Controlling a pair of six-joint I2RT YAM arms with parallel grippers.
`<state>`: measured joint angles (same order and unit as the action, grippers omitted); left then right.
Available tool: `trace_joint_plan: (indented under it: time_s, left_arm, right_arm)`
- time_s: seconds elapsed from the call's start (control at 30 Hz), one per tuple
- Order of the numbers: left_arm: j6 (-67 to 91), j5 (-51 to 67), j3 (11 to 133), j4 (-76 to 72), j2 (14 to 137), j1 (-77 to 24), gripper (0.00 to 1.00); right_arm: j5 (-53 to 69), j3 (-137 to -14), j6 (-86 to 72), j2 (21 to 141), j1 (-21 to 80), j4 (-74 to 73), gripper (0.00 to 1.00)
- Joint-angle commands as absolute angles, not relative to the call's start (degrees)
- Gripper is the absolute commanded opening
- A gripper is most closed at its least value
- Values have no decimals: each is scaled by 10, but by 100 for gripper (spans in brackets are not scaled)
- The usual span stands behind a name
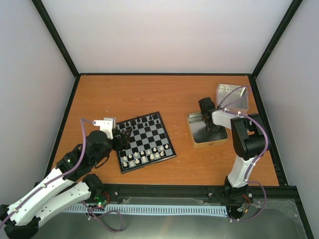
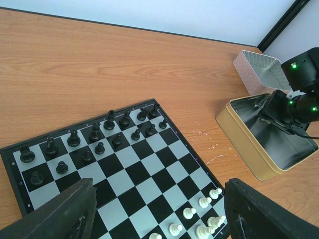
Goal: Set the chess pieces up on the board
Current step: Pick up the chess piece from the storage box.
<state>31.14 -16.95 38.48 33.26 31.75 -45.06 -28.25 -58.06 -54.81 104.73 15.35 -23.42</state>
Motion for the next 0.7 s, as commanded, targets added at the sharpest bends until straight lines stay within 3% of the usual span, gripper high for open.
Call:
trace_joint_plan:
  time_s: [0.0,0.1,0.4,0.67]
  left_arm:
    - [309,-174,389,323,314,-449,71]
    - [309,-173,389,323,315,-449,71]
    - [306,-160,387,316,319,-449,72]
    - [304,-56,368,230,358,-449,75]
  right_arm:
    - [-280,-574,-538,1057,147,-218,37]
    - [-270,-569,-525,1042,147,-214,31]
    - [-199,-552,-484,961,147,-223,31]
    - [23,-505,-465,848,150,-213,32]
